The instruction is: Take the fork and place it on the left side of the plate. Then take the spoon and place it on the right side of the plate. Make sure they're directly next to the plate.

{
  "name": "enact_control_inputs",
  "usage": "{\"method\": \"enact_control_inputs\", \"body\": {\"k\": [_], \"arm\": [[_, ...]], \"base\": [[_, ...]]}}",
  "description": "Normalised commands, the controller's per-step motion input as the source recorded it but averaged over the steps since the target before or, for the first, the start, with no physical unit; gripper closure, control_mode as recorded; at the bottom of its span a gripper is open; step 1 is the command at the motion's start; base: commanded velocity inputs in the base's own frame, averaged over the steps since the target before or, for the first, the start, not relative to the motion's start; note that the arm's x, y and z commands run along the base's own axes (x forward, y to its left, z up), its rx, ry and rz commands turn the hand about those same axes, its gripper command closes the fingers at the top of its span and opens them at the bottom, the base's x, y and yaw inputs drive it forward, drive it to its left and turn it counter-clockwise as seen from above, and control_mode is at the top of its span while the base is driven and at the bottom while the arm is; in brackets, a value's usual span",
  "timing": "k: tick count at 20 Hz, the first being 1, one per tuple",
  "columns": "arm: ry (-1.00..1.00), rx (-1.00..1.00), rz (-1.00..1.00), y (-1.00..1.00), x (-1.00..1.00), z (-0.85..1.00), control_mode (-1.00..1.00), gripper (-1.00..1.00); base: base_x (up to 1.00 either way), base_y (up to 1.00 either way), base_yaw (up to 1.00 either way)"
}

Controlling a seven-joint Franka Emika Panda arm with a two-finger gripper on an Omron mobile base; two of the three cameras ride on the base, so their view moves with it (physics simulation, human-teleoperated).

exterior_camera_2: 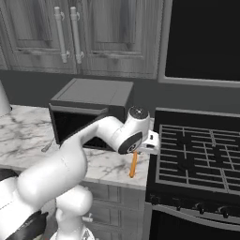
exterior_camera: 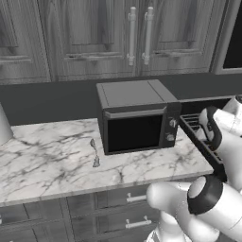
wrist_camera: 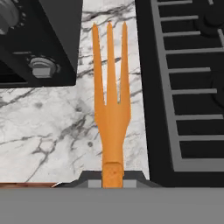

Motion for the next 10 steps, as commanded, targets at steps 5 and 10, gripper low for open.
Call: {"method": "enact_control_inputs", "body": {"k": [5,10], "arm": [[0.0,0.0,0.03,0.55,-0.48,0.92,-1.0,1.0],[0.0,-0.04,0.22,0.7,-0.45,0.58,-1.0,1.0]], "base": [[0.0,0.0,0.0],[0.0,0.0,0.0]]}}
